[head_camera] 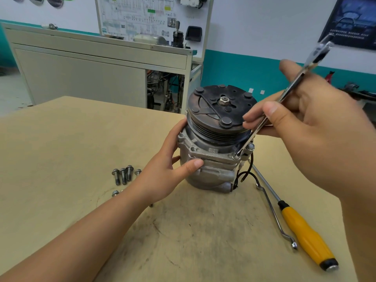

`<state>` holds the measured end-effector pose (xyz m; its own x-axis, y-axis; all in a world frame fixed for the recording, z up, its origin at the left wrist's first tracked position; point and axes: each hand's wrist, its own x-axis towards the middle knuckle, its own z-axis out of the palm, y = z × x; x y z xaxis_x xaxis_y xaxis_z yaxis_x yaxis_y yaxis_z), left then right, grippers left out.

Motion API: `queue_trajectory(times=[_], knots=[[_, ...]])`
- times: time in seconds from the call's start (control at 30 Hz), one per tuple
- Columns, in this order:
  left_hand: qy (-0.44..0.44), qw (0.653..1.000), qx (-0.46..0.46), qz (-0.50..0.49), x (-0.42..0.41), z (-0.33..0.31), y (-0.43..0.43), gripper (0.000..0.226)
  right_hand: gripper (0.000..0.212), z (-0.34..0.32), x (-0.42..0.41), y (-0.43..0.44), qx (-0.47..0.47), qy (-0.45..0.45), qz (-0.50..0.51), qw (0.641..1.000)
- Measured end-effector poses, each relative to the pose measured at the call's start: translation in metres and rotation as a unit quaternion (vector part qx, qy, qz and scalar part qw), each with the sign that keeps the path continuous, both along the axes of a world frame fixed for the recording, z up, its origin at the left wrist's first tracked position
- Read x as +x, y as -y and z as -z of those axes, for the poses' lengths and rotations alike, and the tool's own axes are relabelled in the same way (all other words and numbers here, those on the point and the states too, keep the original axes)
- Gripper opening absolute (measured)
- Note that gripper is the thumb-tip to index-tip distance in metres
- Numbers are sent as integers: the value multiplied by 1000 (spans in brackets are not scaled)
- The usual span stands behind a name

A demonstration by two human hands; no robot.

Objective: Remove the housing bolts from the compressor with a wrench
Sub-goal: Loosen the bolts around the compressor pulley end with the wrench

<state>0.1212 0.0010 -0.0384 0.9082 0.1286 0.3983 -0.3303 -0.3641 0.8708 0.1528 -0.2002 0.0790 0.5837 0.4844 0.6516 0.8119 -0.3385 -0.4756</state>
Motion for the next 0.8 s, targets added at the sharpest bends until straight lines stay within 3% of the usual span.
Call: queue_trajectory(times=[0.17, 0.33, 0.4, 0.5, 0.6, 0.7, 0.8], knots=[[73, 997, 1, -40, -5, -15, 8, 86, 24, -1, 0, 2, 15, -21, -25, 999], [227, 958, 133, -117, -5, -63, 23, 29, 23, -4, -1, 2, 25, -56, -38, 997], [259, 946, 170, -96, -1, -91, 26, 21, 20, -5, -1, 2, 24, -54, -39, 998], [228, 959, 170, -4, 15, -133, 31, 17, 14, -8, -1, 4, 1, -19, -12, 1000], [133, 975, 133, 117, 34, -155, 40, 19, 16, -10, -1, 6, -10, 13, 9, 1000], [60, 970, 75, 224, 46, -149, 45, 24, 21, -11, 0, 9, -8, 28, 1, 1000], [47, 960, -1, 275, 49, -141, 42, 19, 18, -9, 3, 10, -7, 29, -4, 1000]])
